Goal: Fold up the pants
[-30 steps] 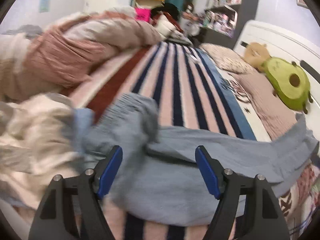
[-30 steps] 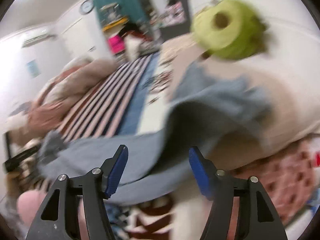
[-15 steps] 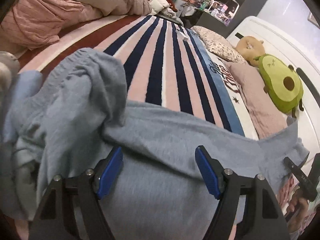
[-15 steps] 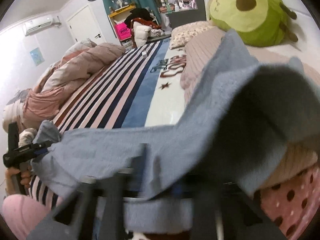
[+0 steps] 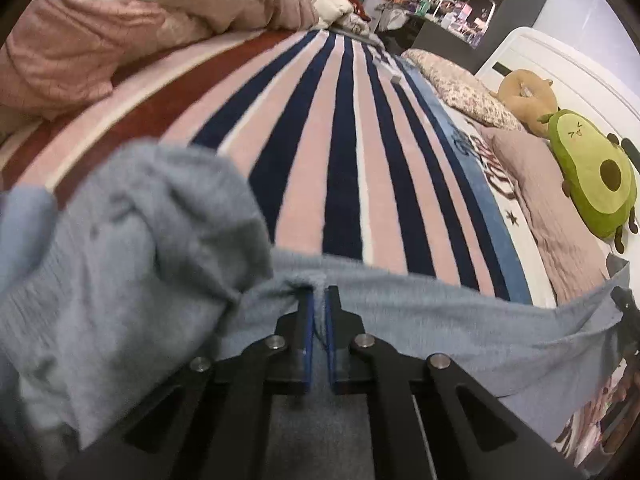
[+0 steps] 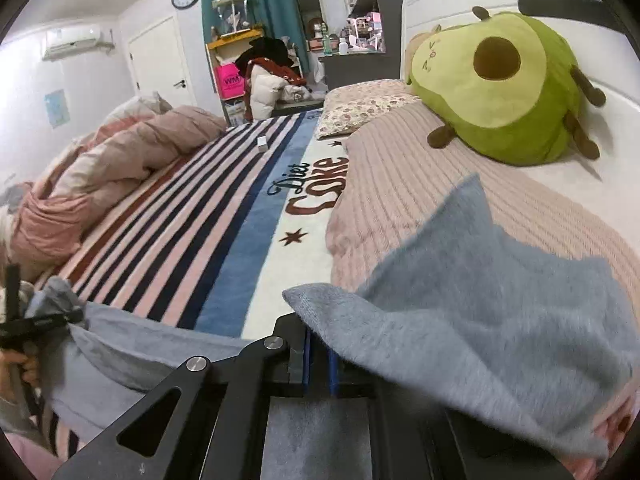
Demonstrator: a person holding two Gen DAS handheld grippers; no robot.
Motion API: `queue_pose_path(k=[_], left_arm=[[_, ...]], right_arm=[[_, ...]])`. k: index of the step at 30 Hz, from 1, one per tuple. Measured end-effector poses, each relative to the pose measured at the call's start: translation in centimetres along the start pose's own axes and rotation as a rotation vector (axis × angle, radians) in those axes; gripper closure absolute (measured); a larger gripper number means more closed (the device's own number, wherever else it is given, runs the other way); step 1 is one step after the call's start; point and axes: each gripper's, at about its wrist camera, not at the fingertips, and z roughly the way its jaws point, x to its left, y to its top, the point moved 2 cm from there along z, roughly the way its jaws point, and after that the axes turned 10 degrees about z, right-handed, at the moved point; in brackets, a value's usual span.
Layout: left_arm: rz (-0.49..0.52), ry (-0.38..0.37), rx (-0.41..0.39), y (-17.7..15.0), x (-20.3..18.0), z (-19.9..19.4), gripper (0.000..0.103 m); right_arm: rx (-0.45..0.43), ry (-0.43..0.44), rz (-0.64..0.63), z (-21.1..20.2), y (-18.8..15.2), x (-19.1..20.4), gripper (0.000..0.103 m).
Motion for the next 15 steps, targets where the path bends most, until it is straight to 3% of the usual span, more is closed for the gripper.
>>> queue_pose_path(k=[5, 8, 12, 13, 14, 15], left_arm=[[-0.003, -0.001, -0.036, 2.3, 0.0, 0.5, 0.1], [0.038, 0.022, -0.004, 2.9, -0.6, 1.8, 0.099], [0.025, 0.009, 0.01, 3.0, -0.4, 2.2, 0.094], [0.022, -0.002, -0.001, 3.0, -0.3, 1.8, 0.083], [0.022, -0.013, -0.023, 3.1, -0.3, 0.9, 0.054], [0.026, -0.003, -0.052, 3.2, -0.1, -0.1, 0.037]], right_arm=[[0.032, -0.066, -0.017, 2.2, 0.8, 0.0, 0.102], [0.077, -0.124, -0.039, 3.7, 0.6, 0.1, 0.101], [0.113, -0.115, -0.055, 4.3, 0.0, 0.1, 0.083], [0.117, -0.098, -0.055, 3.9, 0.0, 0.3, 0.076], [0.113, -0.088, -0.056, 3.4, -0.1, 0.5, 0.068], [0.102, -0.074, -0.061, 2.7, 0.0, 0.7, 0.064]])
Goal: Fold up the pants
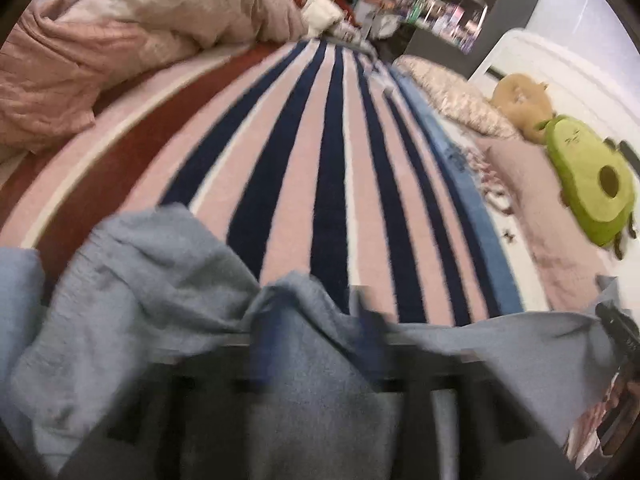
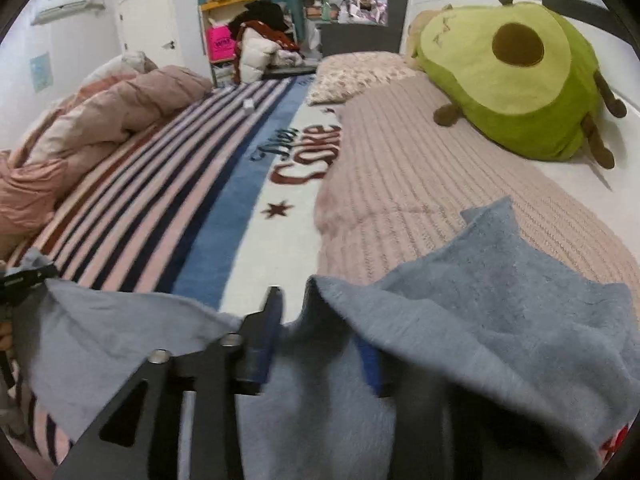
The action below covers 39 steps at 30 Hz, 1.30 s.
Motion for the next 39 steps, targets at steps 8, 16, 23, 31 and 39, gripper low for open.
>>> queue_pose_path(k=[8, 16, 23, 31, 39], left_arm=[[0.033, 0.088, -0.143, 0.7, 1.7, -8.0, 0.022], [0.057, 0.062, -0.097, -3.0, -0.1, -8.3, 0.022], [0.081, 0.04, -0.082, -3.9, -2.6, -7.7, 0.022], [0.098, 0.044, -0.086, -3.0, -3.9, -7.1, 0.022], [0.118, 0.04, -0.099, -2.3, -3.8, -6.3, 0.022]], right_arm=[[-0.128, 0.007, -0.046, -6.6, 0.2, 0.8, 0.043], [-0.143, -0.049, 0.024, -11.0, -1.4, -4.1, 0.042], [-0.127, -0.306, -0.115, -10.1, -2.7, -6.6, 0.032], [-0.184, -0.197, -0.058, -9.6, 0.3, -8.9, 0.101], [-0.106, -0.186, -0.168, -8.9, 3.0, -6.8, 0.091]])
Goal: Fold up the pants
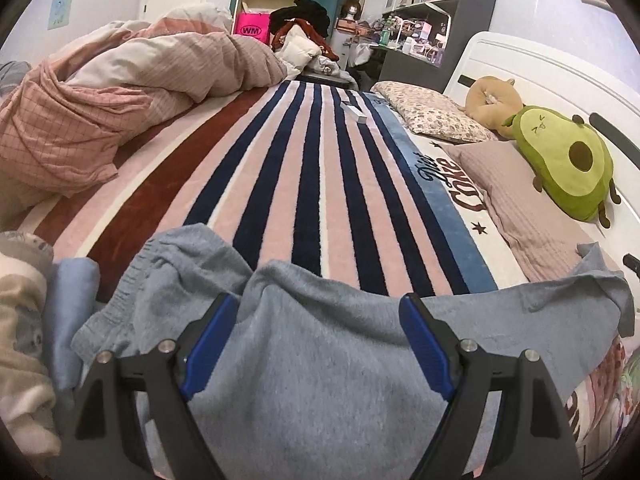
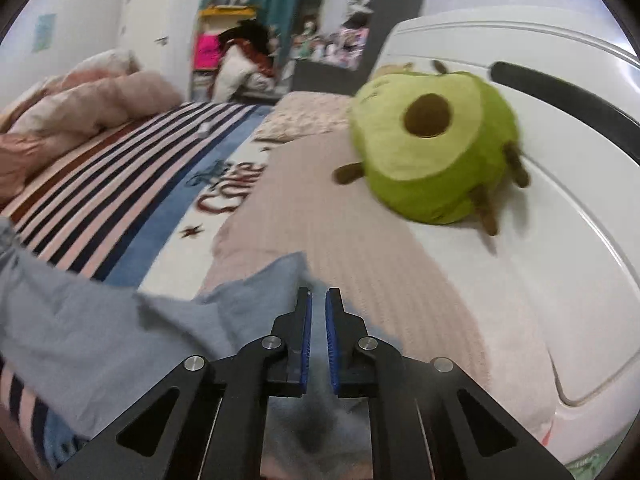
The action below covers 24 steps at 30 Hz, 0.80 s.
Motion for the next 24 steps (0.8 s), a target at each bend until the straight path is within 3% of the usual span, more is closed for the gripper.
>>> queue_pose_path(k=[1, 2, 6, 12, 14, 19, 21, 24], left_arm=[[-0.001, -0.002, -0.004, -0.1, 0.1, 0.0, 0.022], [-0.002, -0.003, -0.007, -0.1, 0.1, 0.1, 0.022], [-0.011, -0.013, -0.005, -0.1, 0.3, 0.4, 0.022], [-0.001, -0.019, -0.019, -0.4, 0.2, -0.7, 0.022], [-0.003, -0.022, -0.021, -0.5, 0.2, -0.9, 0.022], [-0.011, -0.035, -0.031, -0.6, 0.2, -1.5, 0.022], [-0.008, -0.035, -0.036, -0.7, 0.2, -1.7, 0.022], [-0.007, -0.03, -0.044, -0.8, 0.4, -2.0, 0.022]], right_arm=[[0.018, 0.021, -0.01, -0.2, -0.4, 0.5, 0.068], [0.036, 0.036, -0.026, -0.4, -0.9, 1.0, 0.055], [0.092, 0.043, -0.101, -0.4, -3.1, 2.8, 0.056], [0.134, -0.026, -0.152, -0.6, -6.2, 3.5, 0.059], [0.149, -0.008, -0.125, -0.9, -6.8, 3.2, 0.081], [0.129, -0.114, -0.183, -0.7, -7.2, 3.1, 0.079], [0.127, -0.111, -0.214, -0.8, -7.1, 3.7, 0.102], [0.045, -0.197, -0.247, -2.1, -5.8, 4.1, 0.103]])
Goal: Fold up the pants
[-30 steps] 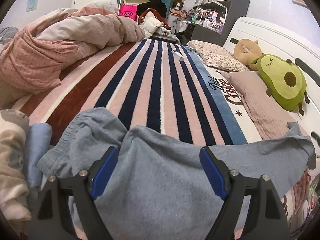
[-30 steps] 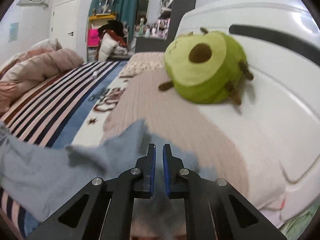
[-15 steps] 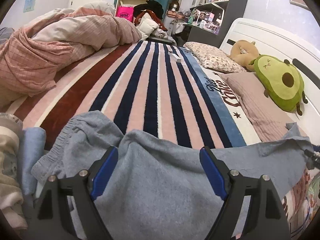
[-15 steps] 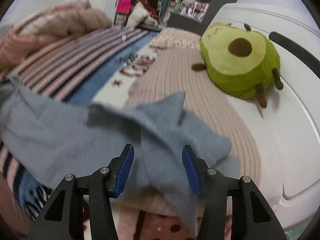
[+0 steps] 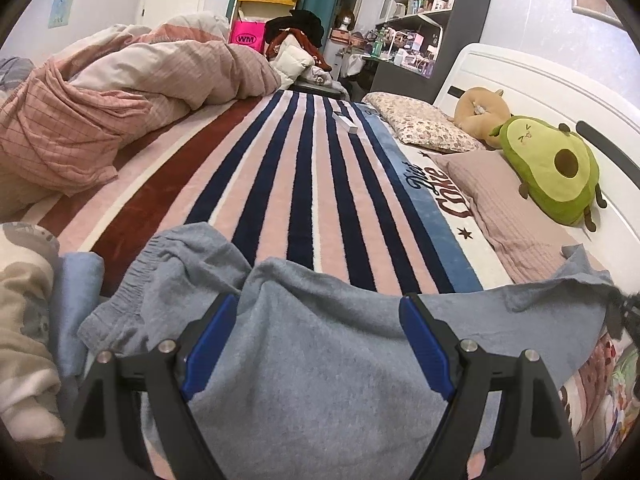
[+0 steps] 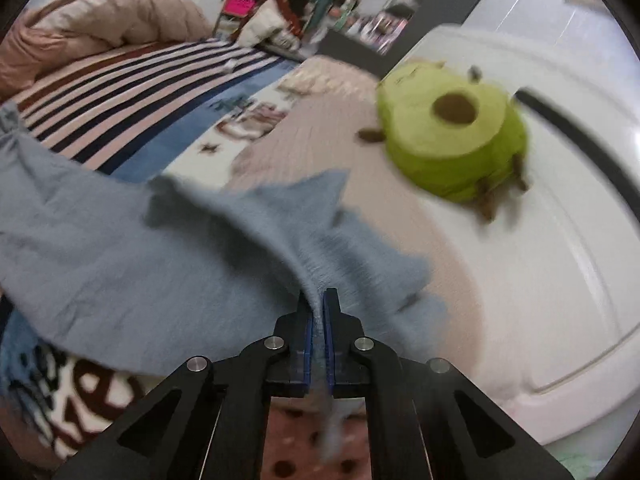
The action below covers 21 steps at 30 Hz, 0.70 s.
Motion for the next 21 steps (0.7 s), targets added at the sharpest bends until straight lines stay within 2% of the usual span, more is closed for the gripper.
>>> queue_pose_path(k=[3, 7, 12, 13, 14, 17, 20, 21], left_arm=[[-0.005, -0.001, -0.003, 0.0, 0.4, 0.2, 0.022], [-0.009, 0.001, -0.006, 0.1, 0.7, 0.7, 0.022], [0.002, 0.004, 0.002, 0.3, 0.9, 1.7, 0.022], [0.005, 0.005, 0.004, 0.3, 0.9, 1.9, 0.022], [0.006, 0.006, 0.007, 0.3, 0.9, 2.2, 0.022], [-0.001, 0.001, 0.015, 0.2, 0.9, 2.9, 0.022], [-0.012, 0.006, 0.02, 0.2, 0.9, 3.2, 0.022], [-0.012, 0.007, 0.021, 0.3, 0.9, 3.2, 0.022]], right_arm=[[-0.038, -0.021, 0.011, -0.5, 2.1, -0.9, 0.103], [-0.057, -0.062, -0.042, 0.6, 5.4, -1.1, 0.103], [0.042, -0.022, -0.101, 4.9, 8.5, -0.7, 0.103], [0.066, -0.025, -0.095, 6.1, 9.0, -0.9, 0.097], [0.084, -0.039, -0.087, 7.3, 9.3, -1.2, 0.085], [0.083, -0.077, -0.06, 8.9, 9.7, -2.2, 0.063], [0.035, -0.092, -0.006, 7.9, 9.9, -3.3, 0.046], [0.025, -0.068, 0.015, 7.3, 9.9, -3.6, 0.045]])
